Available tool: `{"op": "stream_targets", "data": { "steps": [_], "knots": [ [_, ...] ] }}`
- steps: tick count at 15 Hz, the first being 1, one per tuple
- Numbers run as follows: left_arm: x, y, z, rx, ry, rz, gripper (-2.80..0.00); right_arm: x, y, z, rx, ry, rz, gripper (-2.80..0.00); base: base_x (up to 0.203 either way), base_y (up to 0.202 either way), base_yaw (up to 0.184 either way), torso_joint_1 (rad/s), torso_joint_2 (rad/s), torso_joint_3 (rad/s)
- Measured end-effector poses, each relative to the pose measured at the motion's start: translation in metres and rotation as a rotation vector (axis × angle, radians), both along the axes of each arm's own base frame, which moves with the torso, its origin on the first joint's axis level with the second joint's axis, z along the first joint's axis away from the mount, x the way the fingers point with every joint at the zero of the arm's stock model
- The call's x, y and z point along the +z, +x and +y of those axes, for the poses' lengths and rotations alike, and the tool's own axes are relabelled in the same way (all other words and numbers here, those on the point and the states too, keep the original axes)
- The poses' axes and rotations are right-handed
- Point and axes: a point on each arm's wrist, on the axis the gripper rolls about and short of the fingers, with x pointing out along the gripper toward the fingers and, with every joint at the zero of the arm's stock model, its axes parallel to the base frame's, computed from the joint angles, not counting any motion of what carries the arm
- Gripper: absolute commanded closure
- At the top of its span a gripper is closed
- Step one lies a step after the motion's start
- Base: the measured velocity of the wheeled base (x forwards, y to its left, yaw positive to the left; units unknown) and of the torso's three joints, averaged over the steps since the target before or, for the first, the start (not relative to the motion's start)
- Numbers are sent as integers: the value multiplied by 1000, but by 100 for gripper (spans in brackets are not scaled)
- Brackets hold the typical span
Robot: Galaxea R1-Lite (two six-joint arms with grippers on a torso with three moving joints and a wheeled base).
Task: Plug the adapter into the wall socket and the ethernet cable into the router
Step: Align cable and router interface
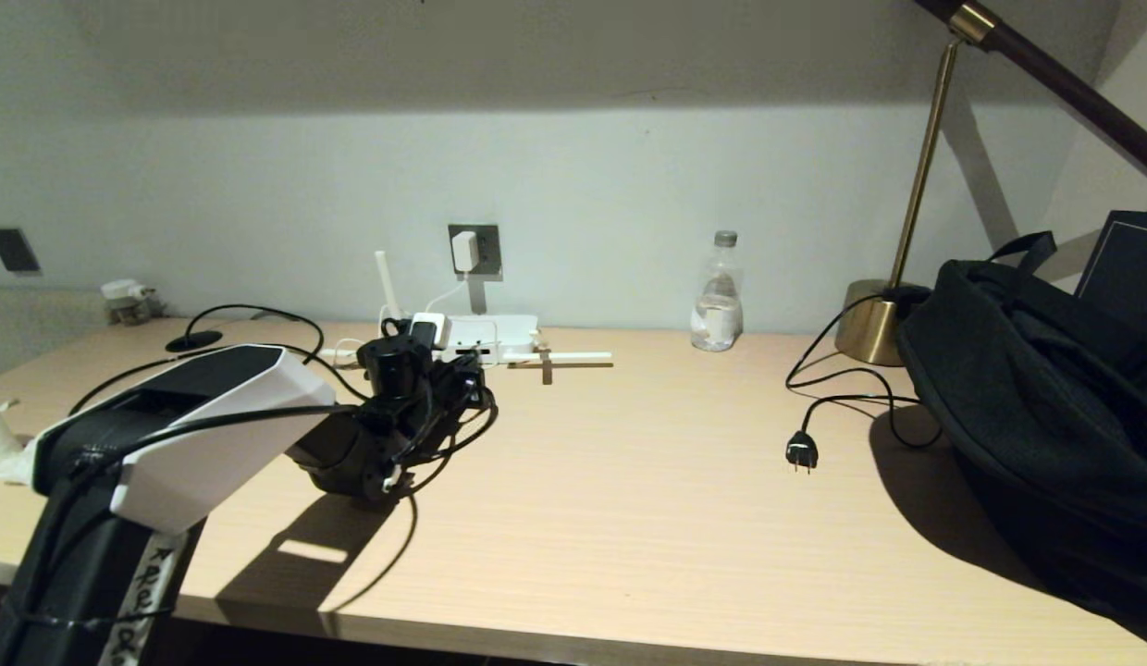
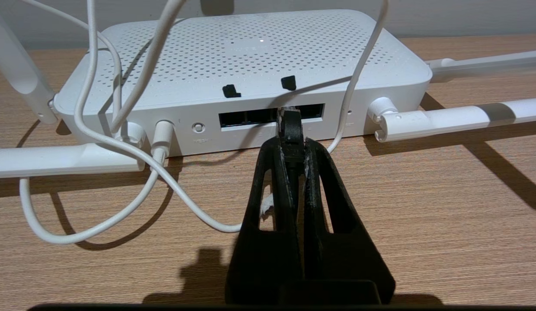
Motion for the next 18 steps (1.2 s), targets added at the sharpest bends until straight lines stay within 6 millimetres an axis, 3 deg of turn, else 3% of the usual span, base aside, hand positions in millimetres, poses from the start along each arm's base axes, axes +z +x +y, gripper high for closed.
{"op": "stream_targets", "data": {
  "steps": [18],
  "knots": [
    [4, 10, -12, 21, -14, 18, 0, 0, 0, 0, 0, 0, 0, -280, 0, 0, 0, 0, 0, 0]
  ]
}}
